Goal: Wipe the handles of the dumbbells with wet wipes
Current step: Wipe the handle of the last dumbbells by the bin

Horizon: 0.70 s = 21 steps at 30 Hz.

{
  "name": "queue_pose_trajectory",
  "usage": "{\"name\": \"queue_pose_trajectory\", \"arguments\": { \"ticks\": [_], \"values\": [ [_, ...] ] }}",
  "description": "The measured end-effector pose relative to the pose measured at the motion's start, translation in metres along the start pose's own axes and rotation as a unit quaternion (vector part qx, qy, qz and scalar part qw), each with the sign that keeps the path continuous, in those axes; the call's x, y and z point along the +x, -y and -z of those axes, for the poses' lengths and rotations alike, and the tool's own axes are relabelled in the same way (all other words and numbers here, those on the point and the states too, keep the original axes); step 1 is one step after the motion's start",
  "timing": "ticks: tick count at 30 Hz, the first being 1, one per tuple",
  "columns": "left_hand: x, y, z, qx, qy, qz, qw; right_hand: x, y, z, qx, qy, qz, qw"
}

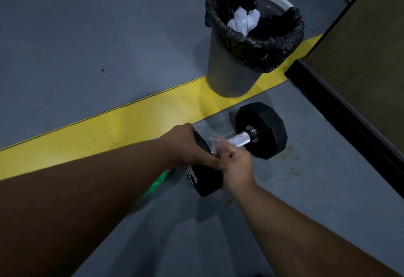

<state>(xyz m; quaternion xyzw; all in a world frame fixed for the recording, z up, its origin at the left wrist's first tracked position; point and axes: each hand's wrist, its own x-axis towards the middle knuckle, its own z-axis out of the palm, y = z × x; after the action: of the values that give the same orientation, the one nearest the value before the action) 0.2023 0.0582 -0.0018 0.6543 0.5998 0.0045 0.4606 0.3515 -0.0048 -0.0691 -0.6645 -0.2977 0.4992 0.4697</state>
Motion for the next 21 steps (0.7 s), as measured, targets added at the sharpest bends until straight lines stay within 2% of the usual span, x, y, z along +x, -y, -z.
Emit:
{"name": "queue_pose_trajectory", "arguments": {
  "ticks": [1,3,5,6,8,9,13,15,16,18,20,21],
  "values": [
    [-0.001,-0.001,0.0,-0.003,0.003,0.001,1.0,-0.005,-0.003,-0.002,0.019,0.049,-0.005,0.999],
    [-0.001,-0.001,0.0,-0.002,-0.003,-0.001,1.0,0.0,-0.003,0.007,-0.069,0.085,0.017,0.994],
    [-0.001,-0.002,-0.001,-0.001,-0.006,-0.002,1.0,0.017,0.006,0.024,-0.178,0.028,0.058,0.982],
    [-0.001,-0.002,-0.001,-0.004,-0.006,-0.001,1.0,0.024,0.012,0.032,-0.177,-0.03,0.062,0.982],
    [-0.002,-0.002,-0.001,-0.009,-0.005,-0.001,1.0,0.025,0.017,0.035,-0.099,-0.131,0.056,0.985],
    [-0.002,-0.002,-0.001,-0.009,-0.005,-0.004,1.0,0.021,0.015,0.029,-0.061,-0.126,0.049,0.989],
    [-0.002,-0.003,-0.001,-0.014,-0.002,-0.007,1.0,-0.008,-0.008,0.003,0.032,0.084,-0.009,0.996],
    [-0.003,-0.003,-0.001,-0.012,-0.006,-0.008,1.0,-0.004,-0.002,0.013,-0.004,0.121,0.008,0.993],
    [-0.003,-0.003,-0.001,-0.015,-0.011,-0.01,1.0,0.002,0.005,0.02,-0.058,0.105,0.032,0.992],
    [-0.002,-0.002,-0.002,-0.018,-0.013,-0.009,1.0,0.021,0.013,0.036,-0.13,-0.01,0.051,0.99],
    [-0.001,-0.001,-0.002,-0.021,-0.014,-0.003,1.0,0.028,0.017,0.037,-0.078,-0.099,0.033,0.991],
    [-0.001,-0.001,-0.003,-0.024,-0.016,-0.002,1.0,0.025,0.016,0.031,-0.049,-0.103,0.019,0.993]
  ]
}}
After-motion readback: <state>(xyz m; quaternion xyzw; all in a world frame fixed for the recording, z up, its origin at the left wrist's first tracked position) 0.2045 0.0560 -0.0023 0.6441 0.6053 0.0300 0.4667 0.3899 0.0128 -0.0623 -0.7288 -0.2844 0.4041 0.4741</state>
